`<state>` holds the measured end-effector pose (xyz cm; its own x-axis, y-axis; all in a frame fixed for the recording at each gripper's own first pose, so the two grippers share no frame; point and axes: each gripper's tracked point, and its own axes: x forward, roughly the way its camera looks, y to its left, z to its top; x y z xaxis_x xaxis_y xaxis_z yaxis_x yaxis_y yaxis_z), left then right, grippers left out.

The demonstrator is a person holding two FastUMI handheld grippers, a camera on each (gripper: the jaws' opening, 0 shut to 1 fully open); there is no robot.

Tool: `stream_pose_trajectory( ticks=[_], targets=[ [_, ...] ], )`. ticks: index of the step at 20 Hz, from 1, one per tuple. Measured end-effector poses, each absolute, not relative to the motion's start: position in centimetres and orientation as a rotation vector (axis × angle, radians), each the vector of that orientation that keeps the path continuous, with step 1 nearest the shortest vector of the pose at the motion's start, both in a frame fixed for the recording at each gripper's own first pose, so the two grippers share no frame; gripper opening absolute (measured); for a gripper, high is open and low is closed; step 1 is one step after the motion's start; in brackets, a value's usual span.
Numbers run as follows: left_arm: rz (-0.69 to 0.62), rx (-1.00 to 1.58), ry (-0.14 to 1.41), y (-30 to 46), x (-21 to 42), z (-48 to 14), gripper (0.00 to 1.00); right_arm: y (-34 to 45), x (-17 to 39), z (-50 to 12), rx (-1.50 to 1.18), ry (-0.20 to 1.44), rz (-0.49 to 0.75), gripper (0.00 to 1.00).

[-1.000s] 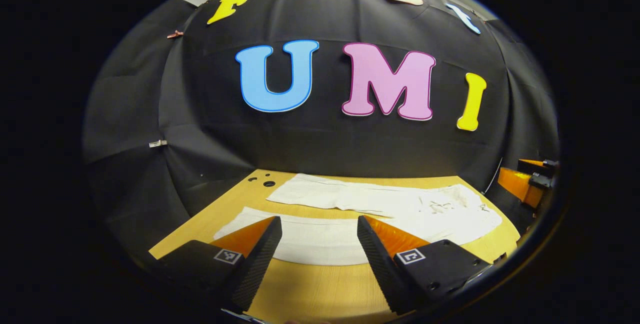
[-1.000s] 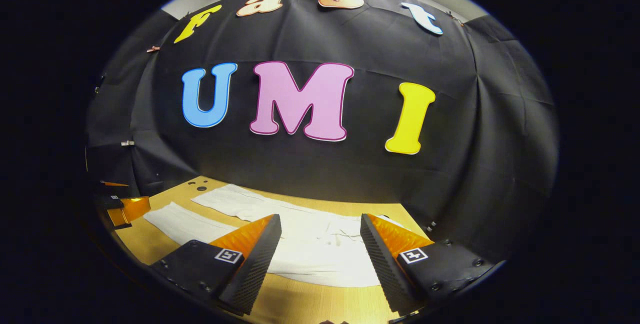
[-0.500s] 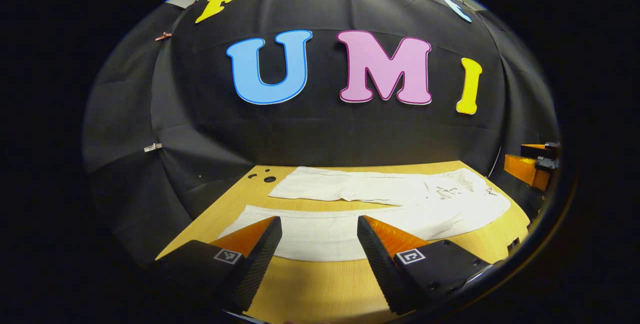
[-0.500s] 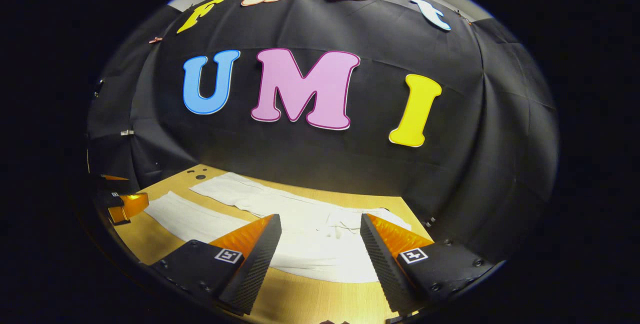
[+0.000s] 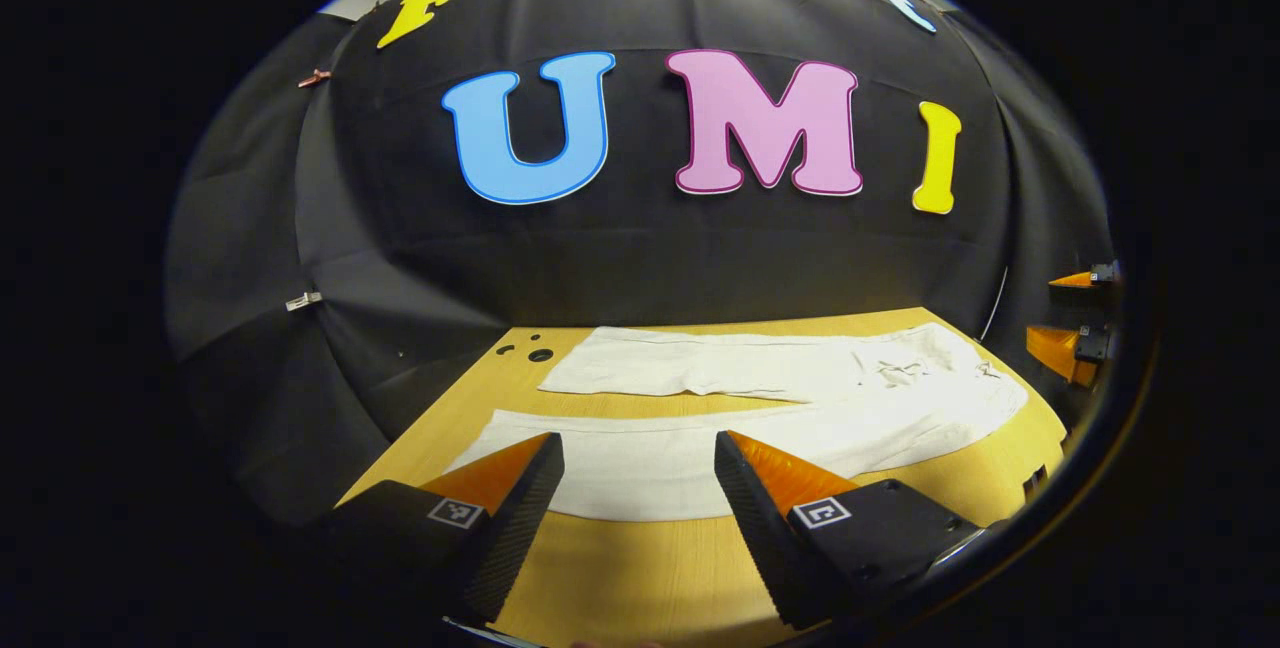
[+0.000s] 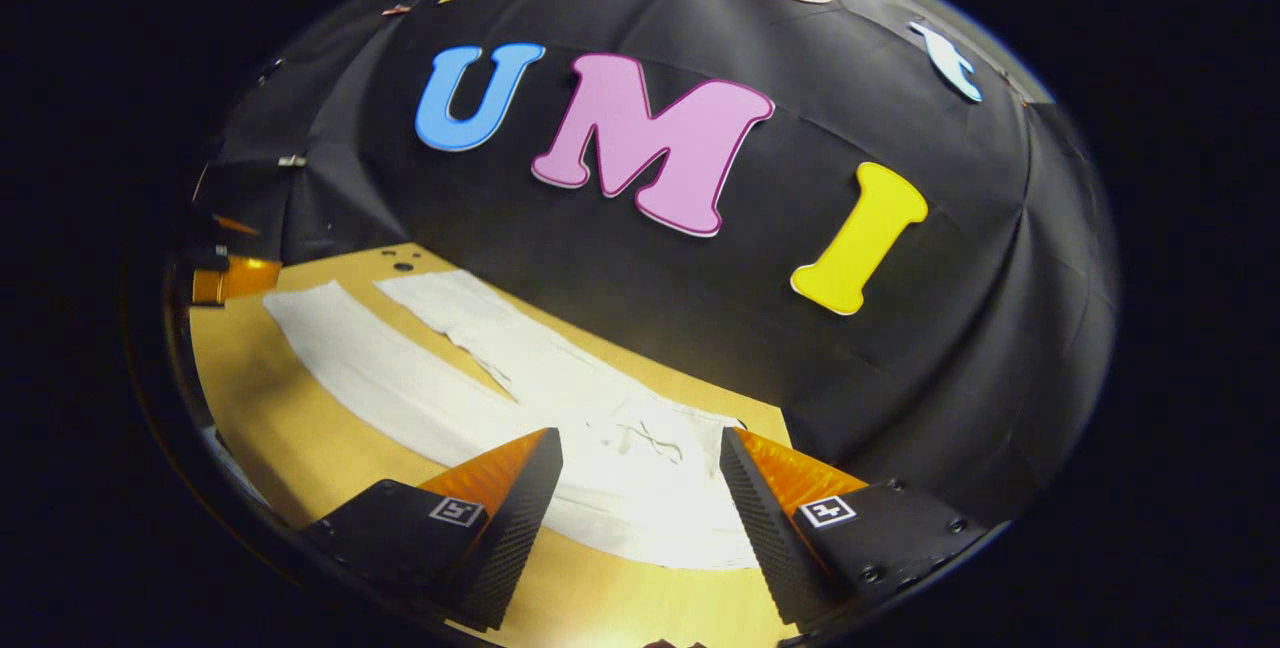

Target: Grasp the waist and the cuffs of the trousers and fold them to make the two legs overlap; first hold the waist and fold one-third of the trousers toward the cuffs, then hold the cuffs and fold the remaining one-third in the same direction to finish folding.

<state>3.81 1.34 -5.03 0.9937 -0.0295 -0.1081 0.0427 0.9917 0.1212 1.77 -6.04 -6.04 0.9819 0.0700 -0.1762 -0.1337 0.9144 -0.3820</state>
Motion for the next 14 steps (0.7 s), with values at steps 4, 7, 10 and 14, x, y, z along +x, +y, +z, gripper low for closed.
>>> stream_pose_trajectory(
  ticks=[4, 7, 10, 14],
  targets=[
    [-0.017, 0.111, 0.129, 1.5, 3.6, -5.8, 0.96, -10.1, 1.8, -7.9, -0.539, 0.214, 0.150, 0.98],
    [0.001, 0.091, 0.156, 1.4, 3.3, -6.8, 0.96, -13.5, 2.2, -10.4, -0.647, 0.274, 0.175, 0.98],
    [0.022, 0.078, 0.180, 1.5, 3.1, -7.8, 0.96, -16.8, 2.3, -13.2, -0.762, 0.345, 0.214, 0.98],
    [0.052, 0.072, 0.207, 1.7, 1.8, -9.4, 0.96, -20.8, 2.9, -17.5, -0.952, 0.427, 0.286, 0.98]
  ],
)
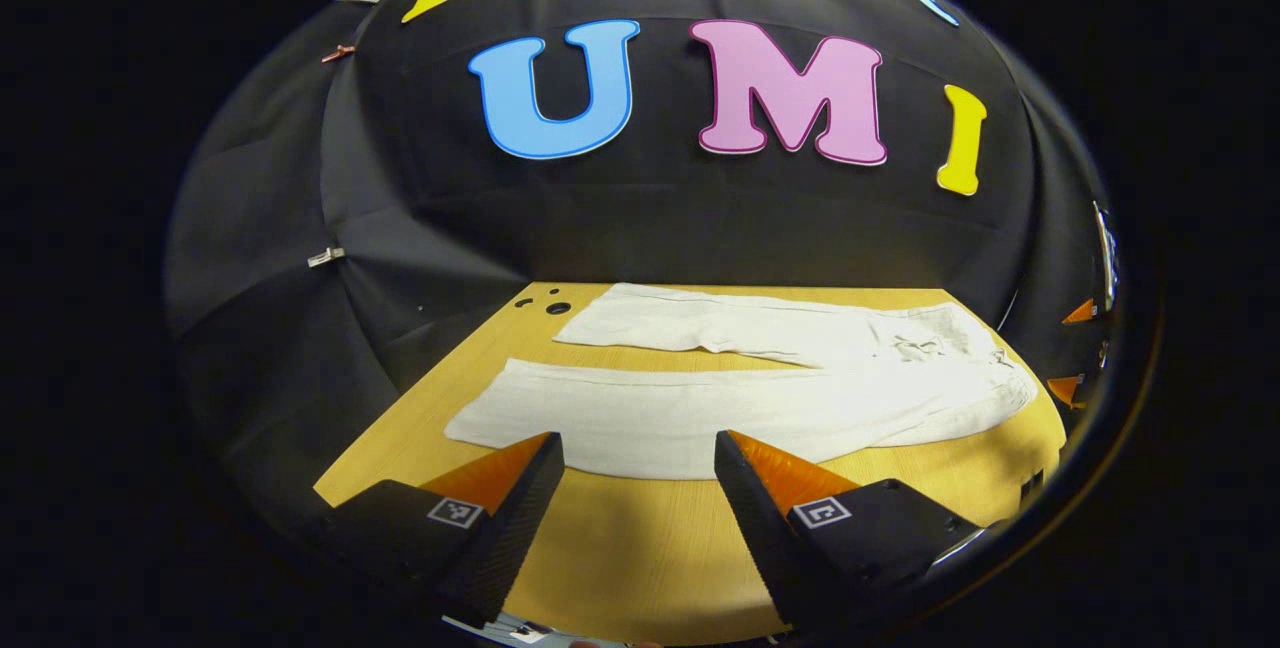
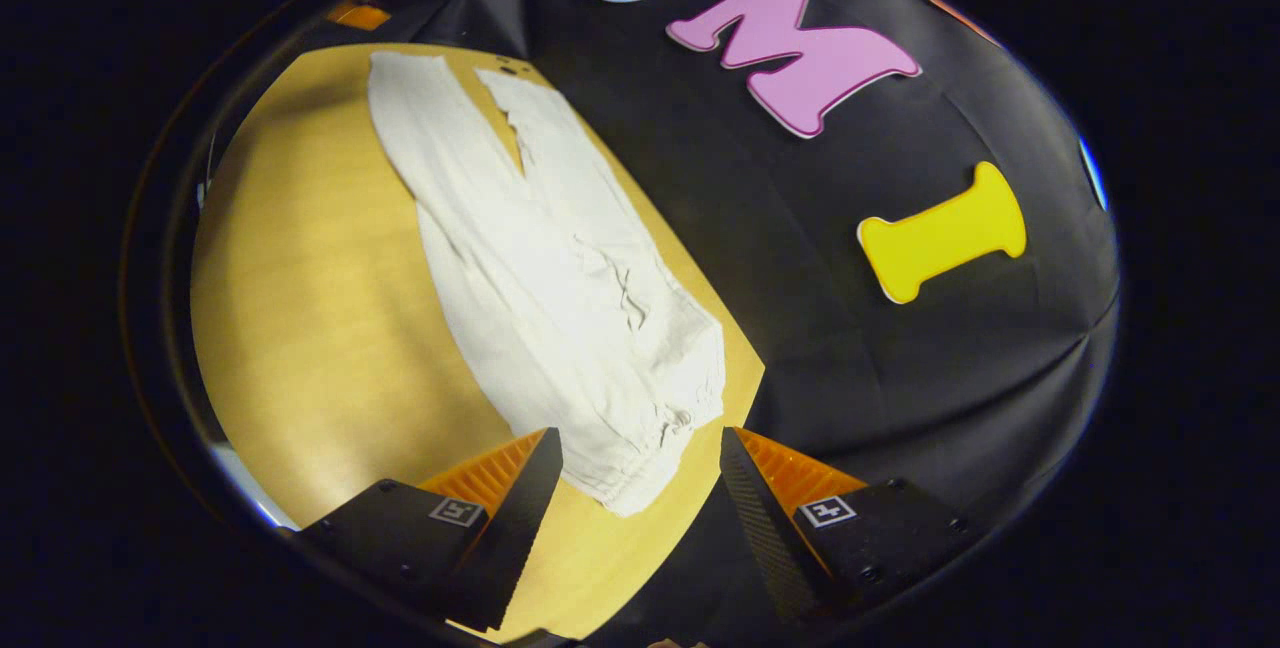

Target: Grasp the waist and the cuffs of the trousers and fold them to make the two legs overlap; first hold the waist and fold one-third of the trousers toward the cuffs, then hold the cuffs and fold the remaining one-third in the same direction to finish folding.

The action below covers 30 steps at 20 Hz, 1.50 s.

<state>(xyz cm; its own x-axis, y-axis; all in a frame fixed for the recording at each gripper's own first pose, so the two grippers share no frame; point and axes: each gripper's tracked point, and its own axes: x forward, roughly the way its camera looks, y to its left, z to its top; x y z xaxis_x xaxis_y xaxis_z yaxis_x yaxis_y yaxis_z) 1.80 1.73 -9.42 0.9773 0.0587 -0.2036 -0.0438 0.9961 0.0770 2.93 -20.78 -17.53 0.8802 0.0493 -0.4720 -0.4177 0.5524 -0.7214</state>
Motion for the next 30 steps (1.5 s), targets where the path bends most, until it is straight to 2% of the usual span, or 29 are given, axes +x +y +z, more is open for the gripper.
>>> stream_pose_trajectory(
  ticks=[6, 14, 18, 23, 25, 27, 30],
  targets=[
    [0.113, 0.054, 0.257, 3.3, 0.3, -11.4, 0.96, -24.4, 3.8, -23.3, -1.240, 0.509, 0.400, 0.98],
    [0.192, 0.035, 0.297, 5.2, -0.7, -12.6, 0.96, -26.4, 6.3, -27.7, -1.409, 0.581, 0.492, 0.98],
    [0.216, 0.064, 0.291, 5.7, -0.8, -12.3, 0.96, -27.3, 8.2, -28.4, -1.501, 0.593, 0.482, 0.95],
    [0.237, 0.051, 0.339, 5.8, -0.8, -13.9, 0.96, -27.0, 10.0, -28.7, -1.773, 0.521, 0.480, 0.92],
    [0.237, 0.059, 0.351, 5.7, -0.7, -14.3, 0.96, -27.0, 10.1, -28.9, -1.785, 0.543, 0.465, 0.90],
    [0.231, 0.057, 0.363, 5.5, -0.5, -14.6, 0.96, -27.7, 10.4, -29.3, -1.736, 0.606, 0.459, 0.78],
    [0.223, 0.055, 0.374, 5.7, -0.2, -15.1, 0.96, -28.1, 10.5, -29.9, -1.677, 0.667, 0.472, 0.46]
  ],
)
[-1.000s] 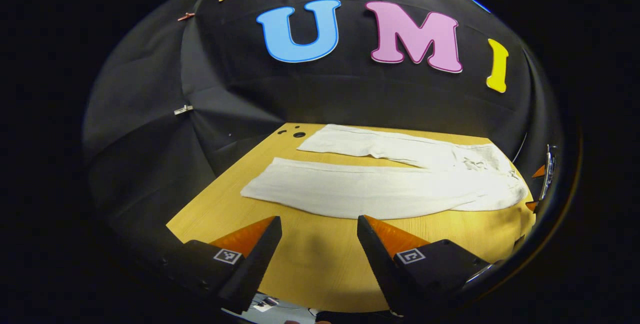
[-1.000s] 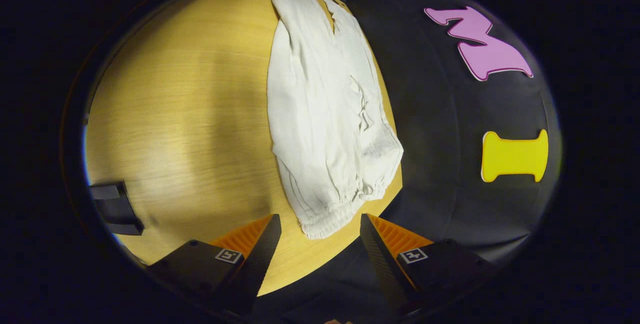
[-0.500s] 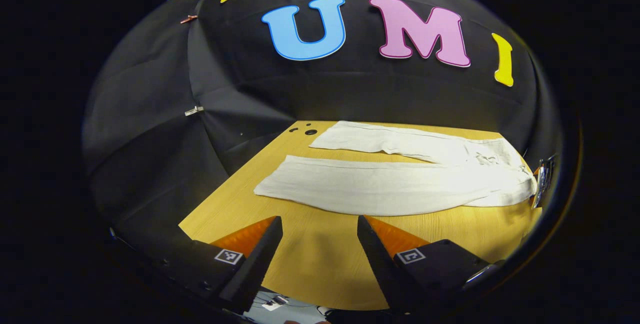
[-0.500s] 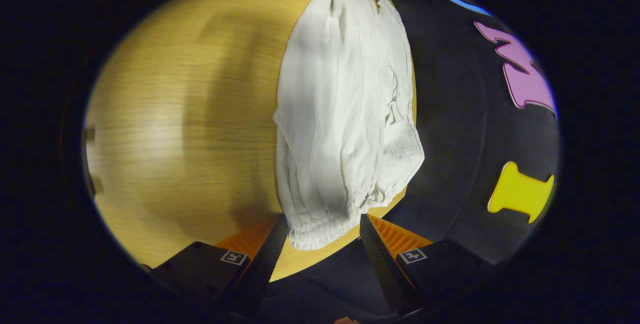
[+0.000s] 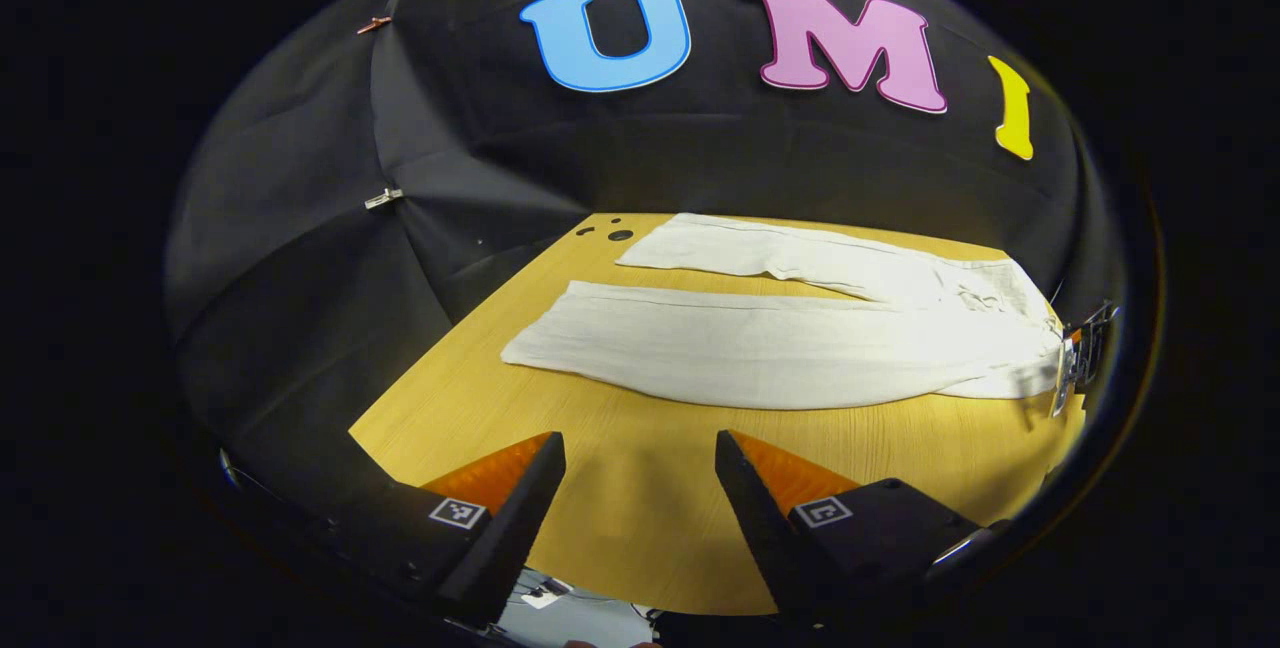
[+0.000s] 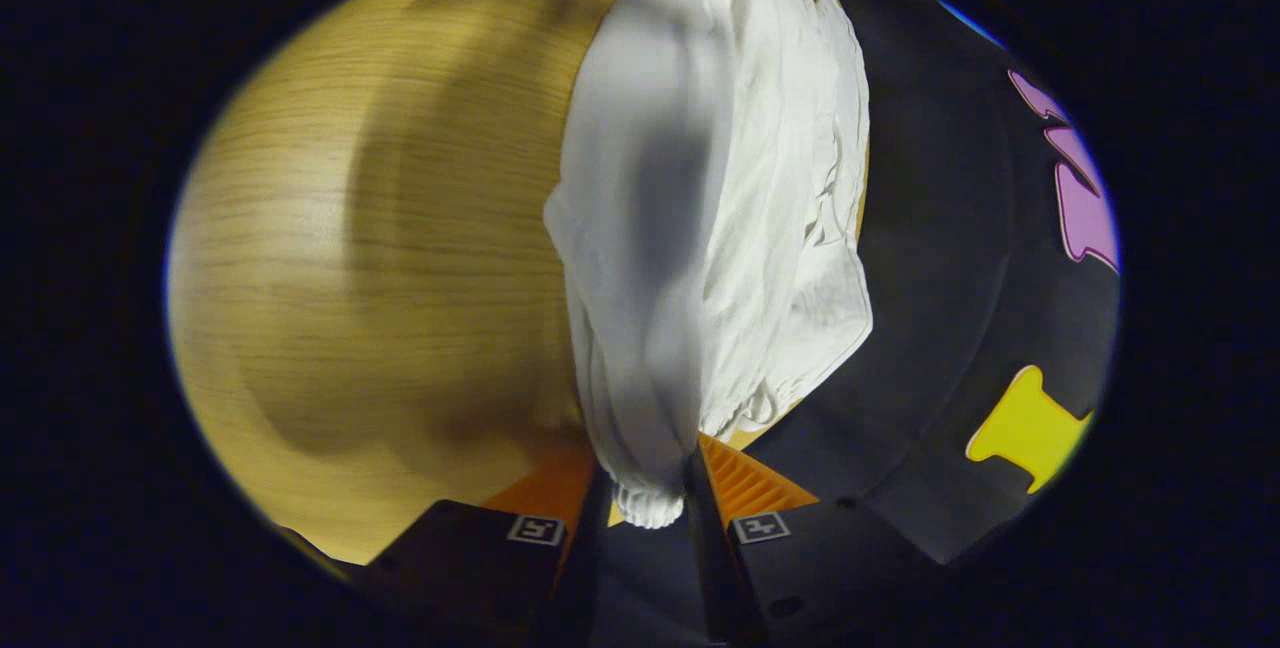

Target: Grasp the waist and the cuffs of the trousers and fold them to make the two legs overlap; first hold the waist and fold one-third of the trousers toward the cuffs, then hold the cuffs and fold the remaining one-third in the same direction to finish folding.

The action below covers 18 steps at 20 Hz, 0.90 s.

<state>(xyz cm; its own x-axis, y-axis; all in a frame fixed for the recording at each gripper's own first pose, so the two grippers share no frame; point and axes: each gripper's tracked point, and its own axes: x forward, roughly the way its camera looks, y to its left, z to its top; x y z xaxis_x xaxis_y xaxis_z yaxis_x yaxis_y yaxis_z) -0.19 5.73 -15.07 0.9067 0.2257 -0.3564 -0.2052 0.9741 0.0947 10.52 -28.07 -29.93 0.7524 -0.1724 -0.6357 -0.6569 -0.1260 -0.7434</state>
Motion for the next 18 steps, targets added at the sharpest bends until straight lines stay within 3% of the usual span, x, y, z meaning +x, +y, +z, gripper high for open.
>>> stream_pose_trajectory(
  ticks=[2, 3, 4, 5, 6, 8, 11, 18],
  targets=[
    [0.215, 0.091, 0.380, 6.7, 0.2, -15.5, 0.98, -28.0, 10.6, -30.2, -1.655, 0.692, 0.477, 0.34],
    [0.200, 0.128, 0.391, 7.3, 0.6, -16.0, 0.98, -28.2, 10.9, -30.3, -1.640, 0.713, 0.474, 0.36],
    [0.187, 0.188, 0.411, 8.2, 1.0, -16.6, 0.98, -28.2, 10.8, -30.4, -1.609, 0.740, 0.483, 0.29],
    [0.177, 0.271, 0.431, 9.4, 1.3, -17.3, 0.98, -28.2, 10.9, -30.3, -1.576, 0.770, 0.478, 0.34],
    [0.160, 0.376, 0.445, 11.1, 1.9, -17.6, 0.98, -28.2, 10.7, -30.3, -1.545, 0.800, 0.476, 0.22],
    [0.124, 0.563, 0.457, 14.0, 3.5, -17.7, 0.97, -28.1, 10.8, -30.2, -1.521, 0.828, 0.490, 0.22],
    [0.062, 0.760, 0.484, 16.9, 6.1, -18.3, 0.97, -28.2, 10.9, -30.5, -1.521, 0.845, 0.527, 0.09],
    [-0.088, 1.154, 0.570, 21.3, 12.8, -20.3, 0.96, -28.0, 10.9, -30.5, -1.510, 0.832, 0.580, 0.07]
  ],
)
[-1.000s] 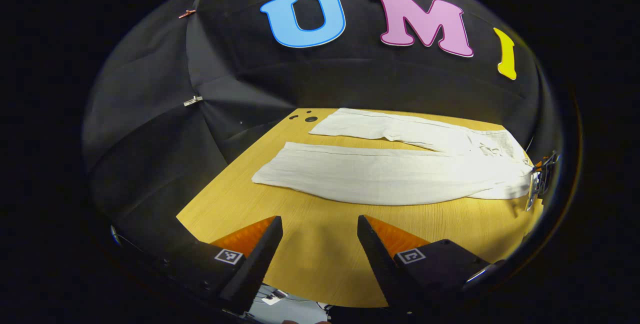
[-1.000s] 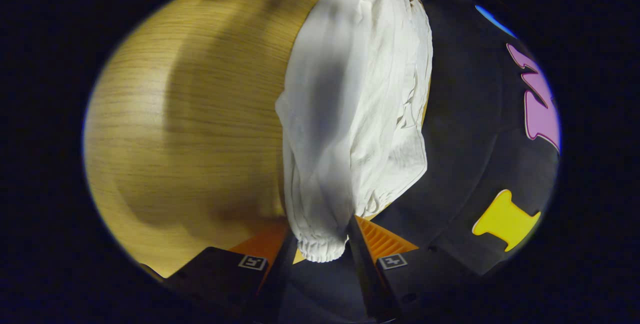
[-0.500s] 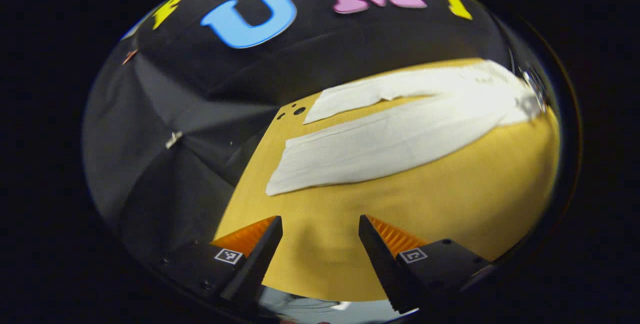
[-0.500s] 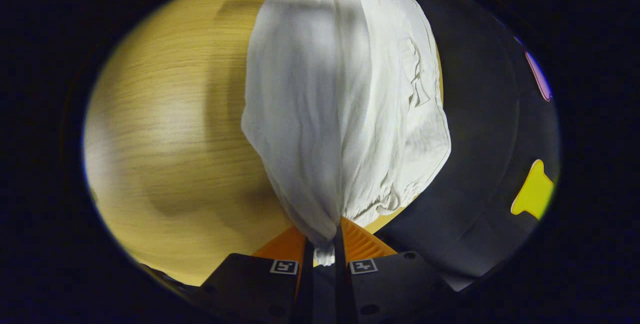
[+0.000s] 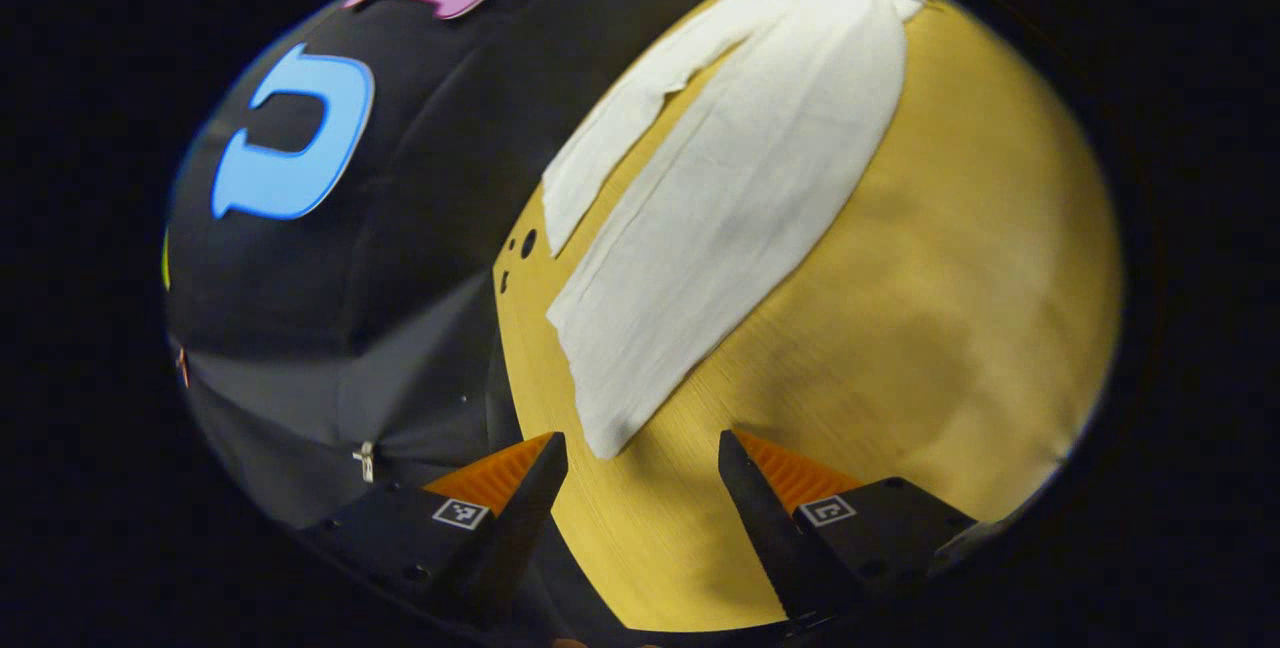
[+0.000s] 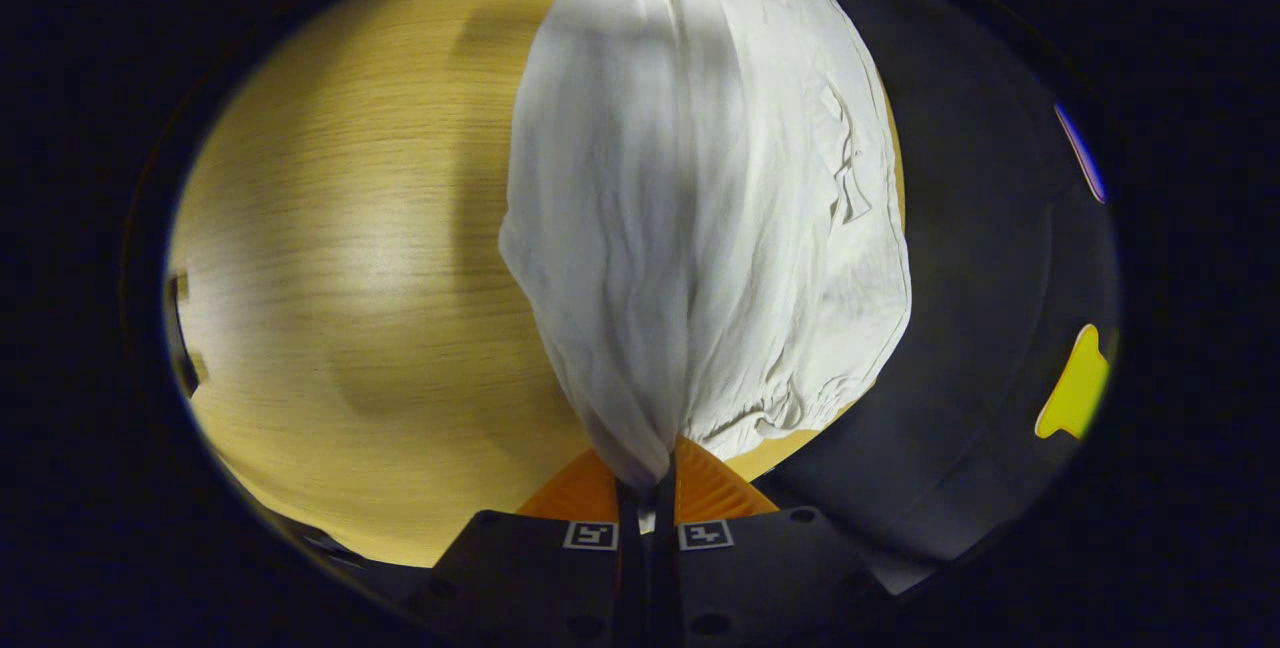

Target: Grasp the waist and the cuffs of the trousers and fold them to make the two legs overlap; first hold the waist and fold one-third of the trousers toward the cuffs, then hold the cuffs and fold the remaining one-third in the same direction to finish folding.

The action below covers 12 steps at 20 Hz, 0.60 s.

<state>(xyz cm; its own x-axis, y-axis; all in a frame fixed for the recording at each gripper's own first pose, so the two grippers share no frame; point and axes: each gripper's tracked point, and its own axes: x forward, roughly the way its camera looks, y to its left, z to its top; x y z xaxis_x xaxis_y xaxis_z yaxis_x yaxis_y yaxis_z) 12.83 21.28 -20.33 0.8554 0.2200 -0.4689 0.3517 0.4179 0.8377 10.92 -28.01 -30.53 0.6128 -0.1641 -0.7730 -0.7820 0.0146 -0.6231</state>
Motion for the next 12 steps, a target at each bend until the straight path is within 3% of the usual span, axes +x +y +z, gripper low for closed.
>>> stream_pose_trajectory(
  ticks=[4, 7, 11, 12],
  targets=[
    [-0.158, 1.333, 0.596, 22.1, 16.0, -20.9, 0.97, -28.0, 10.9, -30.6, -1.512, 0.847, 0.575, 0.07],
    [-0.246, 1.463, 0.593, 21.9, 18.3, -21.0, 0.89, -28.0, 10.8, -30.5, -1.519, 0.855, 0.569, 0.07],
    [-0.274, 1.609, 0.646, 22.0, 20.2, -21.1, 0.74, -28.0, 10.7, -30.5, -1.527, 0.856, 0.567, 0.07],
    [-0.276, 1.647, 0.665, 22.0, 20.5, -21.3, 0.60, -28.1, 10.7, -30.6, -1.526, 0.858, 0.564, 0.07]
  ],
)
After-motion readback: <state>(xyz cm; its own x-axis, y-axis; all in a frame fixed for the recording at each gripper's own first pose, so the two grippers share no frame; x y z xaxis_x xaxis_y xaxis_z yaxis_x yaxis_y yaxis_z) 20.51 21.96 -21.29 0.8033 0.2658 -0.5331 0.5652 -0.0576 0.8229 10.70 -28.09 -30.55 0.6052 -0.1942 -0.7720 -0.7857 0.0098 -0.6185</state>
